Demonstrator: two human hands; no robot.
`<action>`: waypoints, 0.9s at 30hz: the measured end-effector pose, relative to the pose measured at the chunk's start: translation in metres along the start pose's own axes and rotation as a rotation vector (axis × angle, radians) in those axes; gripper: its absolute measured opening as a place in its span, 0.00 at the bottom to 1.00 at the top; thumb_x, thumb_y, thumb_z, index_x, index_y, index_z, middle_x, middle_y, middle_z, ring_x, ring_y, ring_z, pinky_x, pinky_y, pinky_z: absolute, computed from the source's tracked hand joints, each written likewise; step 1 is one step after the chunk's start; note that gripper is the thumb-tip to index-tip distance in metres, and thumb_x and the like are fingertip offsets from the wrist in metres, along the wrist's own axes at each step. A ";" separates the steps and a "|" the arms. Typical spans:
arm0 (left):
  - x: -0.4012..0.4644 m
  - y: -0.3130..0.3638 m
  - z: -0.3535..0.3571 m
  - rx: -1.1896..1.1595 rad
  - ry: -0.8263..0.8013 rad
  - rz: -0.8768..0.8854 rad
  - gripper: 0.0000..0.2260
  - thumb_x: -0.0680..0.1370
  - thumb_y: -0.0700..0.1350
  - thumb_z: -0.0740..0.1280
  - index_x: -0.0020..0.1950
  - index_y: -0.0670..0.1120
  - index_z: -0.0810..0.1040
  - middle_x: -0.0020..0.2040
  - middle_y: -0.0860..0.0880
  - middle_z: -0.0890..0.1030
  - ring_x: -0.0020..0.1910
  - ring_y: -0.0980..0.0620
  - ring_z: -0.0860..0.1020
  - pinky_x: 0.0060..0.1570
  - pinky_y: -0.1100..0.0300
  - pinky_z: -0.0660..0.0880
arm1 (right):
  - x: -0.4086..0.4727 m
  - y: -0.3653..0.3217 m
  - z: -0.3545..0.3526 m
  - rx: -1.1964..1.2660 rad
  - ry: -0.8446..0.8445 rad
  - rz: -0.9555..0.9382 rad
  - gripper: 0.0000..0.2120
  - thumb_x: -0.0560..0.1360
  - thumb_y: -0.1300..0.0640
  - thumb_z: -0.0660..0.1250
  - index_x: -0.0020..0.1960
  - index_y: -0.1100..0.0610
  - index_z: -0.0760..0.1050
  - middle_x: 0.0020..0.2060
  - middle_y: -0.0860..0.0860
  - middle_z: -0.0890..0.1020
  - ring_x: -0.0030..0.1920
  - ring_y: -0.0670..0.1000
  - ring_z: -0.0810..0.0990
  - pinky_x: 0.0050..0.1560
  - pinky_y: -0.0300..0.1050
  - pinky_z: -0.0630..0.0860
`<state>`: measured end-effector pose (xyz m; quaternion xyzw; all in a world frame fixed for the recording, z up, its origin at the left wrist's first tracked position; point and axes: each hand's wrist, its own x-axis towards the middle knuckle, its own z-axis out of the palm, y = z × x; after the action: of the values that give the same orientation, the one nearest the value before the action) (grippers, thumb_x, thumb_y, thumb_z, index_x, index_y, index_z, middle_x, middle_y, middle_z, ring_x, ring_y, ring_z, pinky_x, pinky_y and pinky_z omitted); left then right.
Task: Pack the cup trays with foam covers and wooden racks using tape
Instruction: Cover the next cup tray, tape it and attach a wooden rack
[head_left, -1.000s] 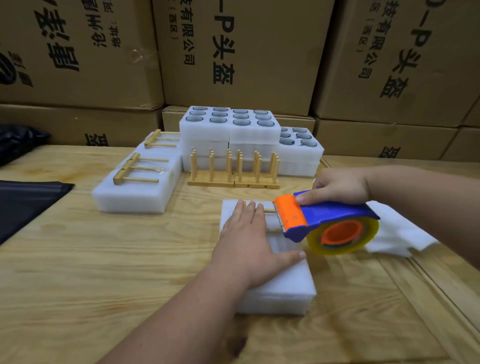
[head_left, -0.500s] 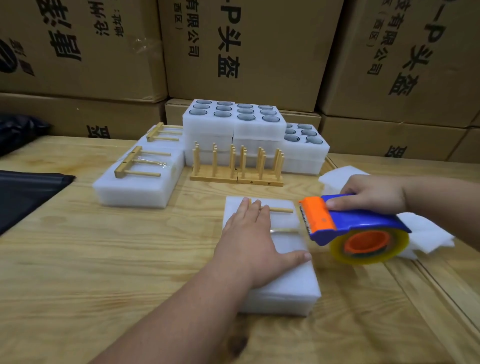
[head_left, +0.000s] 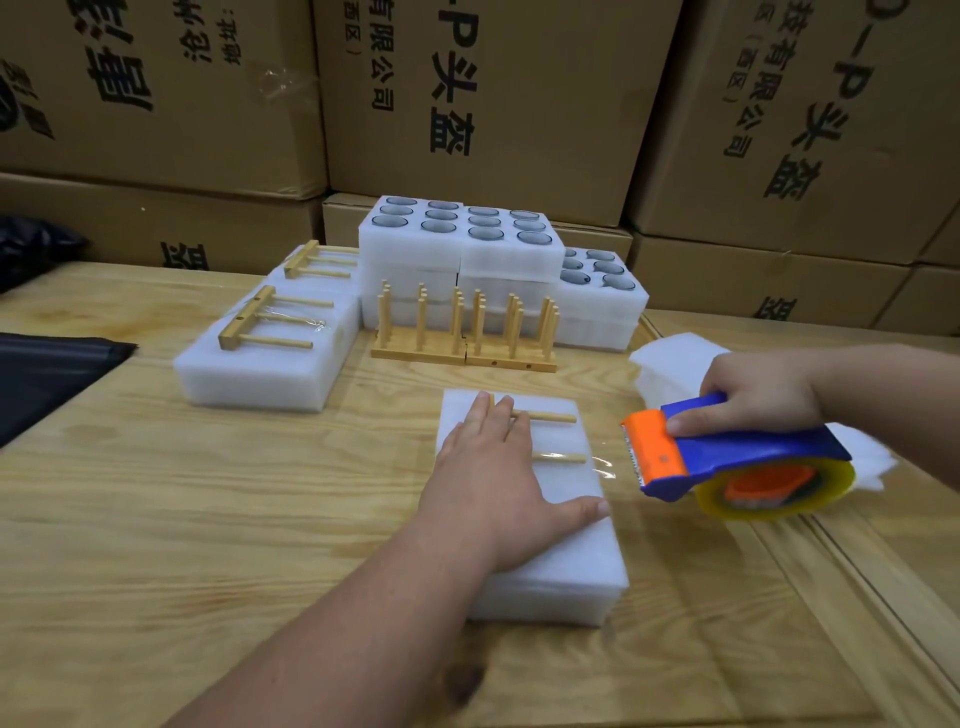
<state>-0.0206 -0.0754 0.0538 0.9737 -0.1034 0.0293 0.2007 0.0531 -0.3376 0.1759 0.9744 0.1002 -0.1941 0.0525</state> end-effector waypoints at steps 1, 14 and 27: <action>0.000 0.000 0.000 -0.001 -0.003 0.000 0.56 0.65 0.81 0.57 0.83 0.48 0.50 0.83 0.53 0.44 0.80 0.53 0.36 0.80 0.50 0.44 | -0.001 0.000 -0.001 0.006 0.005 0.003 0.44 0.53 0.11 0.55 0.34 0.53 0.75 0.26 0.47 0.76 0.29 0.48 0.72 0.36 0.45 0.69; 0.002 -0.002 0.003 -0.002 -0.005 0.019 0.55 0.66 0.81 0.56 0.83 0.50 0.49 0.83 0.53 0.44 0.80 0.54 0.35 0.79 0.50 0.41 | -0.020 0.034 0.010 0.122 0.088 0.078 0.38 0.62 0.17 0.59 0.34 0.54 0.78 0.26 0.47 0.78 0.27 0.45 0.74 0.35 0.43 0.69; 0.002 -0.001 0.004 0.025 0.005 0.017 0.57 0.63 0.82 0.52 0.83 0.49 0.50 0.83 0.53 0.45 0.81 0.53 0.36 0.80 0.49 0.43 | 0.014 -0.051 0.001 -0.417 0.070 0.129 0.28 0.75 0.27 0.51 0.38 0.51 0.69 0.37 0.45 0.71 0.39 0.48 0.73 0.39 0.46 0.67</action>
<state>-0.0189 -0.0767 0.0501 0.9752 -0.1110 0.0350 0.1884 0.0539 -0.2861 0.1660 0.9530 0.0776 -0.1314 0.2618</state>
